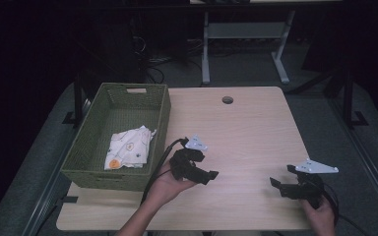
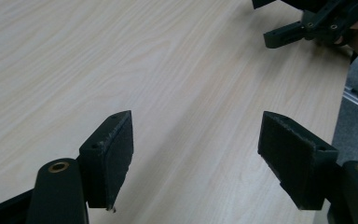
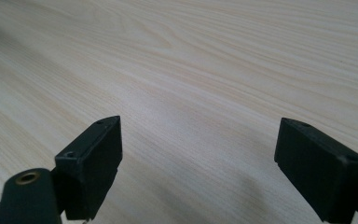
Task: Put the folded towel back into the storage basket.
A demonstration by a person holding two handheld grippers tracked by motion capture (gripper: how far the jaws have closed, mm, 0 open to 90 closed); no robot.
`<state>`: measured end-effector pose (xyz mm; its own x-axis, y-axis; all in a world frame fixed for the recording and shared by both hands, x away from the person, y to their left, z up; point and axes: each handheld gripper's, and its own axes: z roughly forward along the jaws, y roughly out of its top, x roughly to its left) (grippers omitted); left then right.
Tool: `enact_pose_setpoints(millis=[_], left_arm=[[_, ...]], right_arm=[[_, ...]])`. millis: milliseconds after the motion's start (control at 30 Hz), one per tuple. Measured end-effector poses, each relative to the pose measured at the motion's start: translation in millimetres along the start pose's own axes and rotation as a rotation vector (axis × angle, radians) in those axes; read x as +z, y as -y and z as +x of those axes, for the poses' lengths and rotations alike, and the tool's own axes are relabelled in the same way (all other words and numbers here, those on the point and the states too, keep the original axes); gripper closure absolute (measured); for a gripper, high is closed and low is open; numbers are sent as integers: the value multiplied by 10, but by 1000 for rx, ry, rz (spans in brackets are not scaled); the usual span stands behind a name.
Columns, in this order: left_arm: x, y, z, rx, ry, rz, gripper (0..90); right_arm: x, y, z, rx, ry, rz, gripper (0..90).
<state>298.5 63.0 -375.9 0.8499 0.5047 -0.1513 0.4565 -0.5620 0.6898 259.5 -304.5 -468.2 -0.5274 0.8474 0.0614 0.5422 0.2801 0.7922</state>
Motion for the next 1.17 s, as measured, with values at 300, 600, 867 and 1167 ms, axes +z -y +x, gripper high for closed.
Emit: enact_pose_setpoints(millis=[300, 600, 867, 1167], left_arm=[[73, 35, -44, -2, 10, -6, 271], [151, 104, -86, -6, 16, -5, 267], [193, 158, -103, -3, 19, 7, 266], [247, 277, -184, 2, 22, -1, 261]], right_arm=[[6, -2, 13, 1, 0, 7, 146], [9, 0, 30, 3, -2, 7, 147], [14, -1, 38, 0, -5, 8, 147], [21, -3, 40, -3, -5, 11, 147]])
